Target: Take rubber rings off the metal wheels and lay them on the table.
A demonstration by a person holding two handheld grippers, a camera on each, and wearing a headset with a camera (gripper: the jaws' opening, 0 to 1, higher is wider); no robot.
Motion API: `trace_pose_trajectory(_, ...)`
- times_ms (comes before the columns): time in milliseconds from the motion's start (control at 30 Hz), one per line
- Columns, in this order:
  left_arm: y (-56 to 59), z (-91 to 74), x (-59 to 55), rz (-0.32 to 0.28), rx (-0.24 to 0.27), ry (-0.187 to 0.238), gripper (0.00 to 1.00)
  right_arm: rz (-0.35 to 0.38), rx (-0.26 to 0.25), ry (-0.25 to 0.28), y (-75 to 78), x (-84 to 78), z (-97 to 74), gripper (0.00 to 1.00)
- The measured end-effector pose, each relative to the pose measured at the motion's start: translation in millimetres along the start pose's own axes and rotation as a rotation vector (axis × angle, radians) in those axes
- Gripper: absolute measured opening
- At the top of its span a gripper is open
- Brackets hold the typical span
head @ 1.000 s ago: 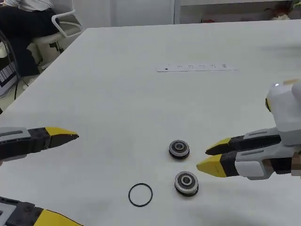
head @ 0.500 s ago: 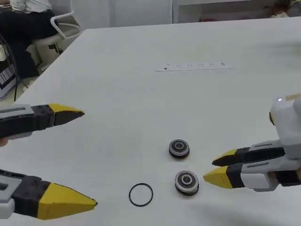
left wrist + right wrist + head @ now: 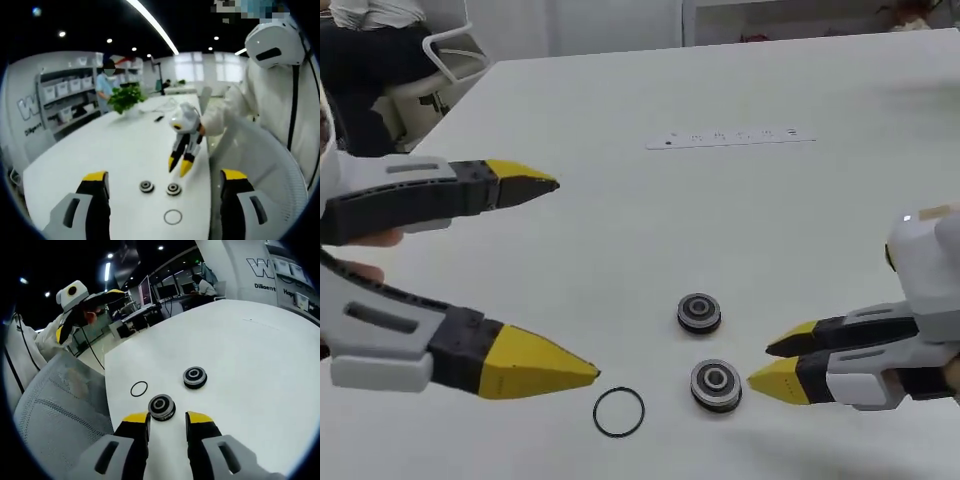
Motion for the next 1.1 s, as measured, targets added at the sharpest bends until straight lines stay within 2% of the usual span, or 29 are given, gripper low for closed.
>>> trace_pose_trajectory(133,-0.6,15.2,0.2,0.017,-0.029,0.007,0.91,-0.004,0.007,-0.001,-1.0,-1.1,1.6,0.25)
trace_pose_trajectory(333,-2.8,38.9,-8.0,0.033,-0.069,0.003,0.87,-0.007,0.014,-0.003,-1.1,-3.7,5.2,0.24)
trace_pose_trajectory(600,-7.1,59.7,-21.4,-0.013,-0.092,0.03,0.8,-0.013,0.025,-0.005,-0.7,-8.2,8.8,0.24)
trace_pose_trajectory(800,-9.0,74.1,-38.7,-0.034,-0.095,0.027,0.74,-0.02,0.028,-0.01,1.0,-11.7,10.5,0.24)
trace_pose_trajectory(933,-11.2,80.6,-55.0,-0.053,-0.085,0.013,0.67,-0.026,0.035,-0.013,1.3,-12.7,12.7,0.24)
trace_pose_trajectory(1100,-8.6,87.5,-67.8,-0.063,-0.079,0.009,0.64,-0.044,0.045,-0.025,1.7,-14.6,15.9,0.24)
Point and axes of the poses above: the centre of the closed fingertips' face, and the gripper's own axes: z roughly forward along the fingers, y roughly to its right, x roughly out of its top, the point moved 9 cm from there along -z, roughly backward along the fingers, and after that the axes turned 12 degrees about y, right-handed, at the moved point
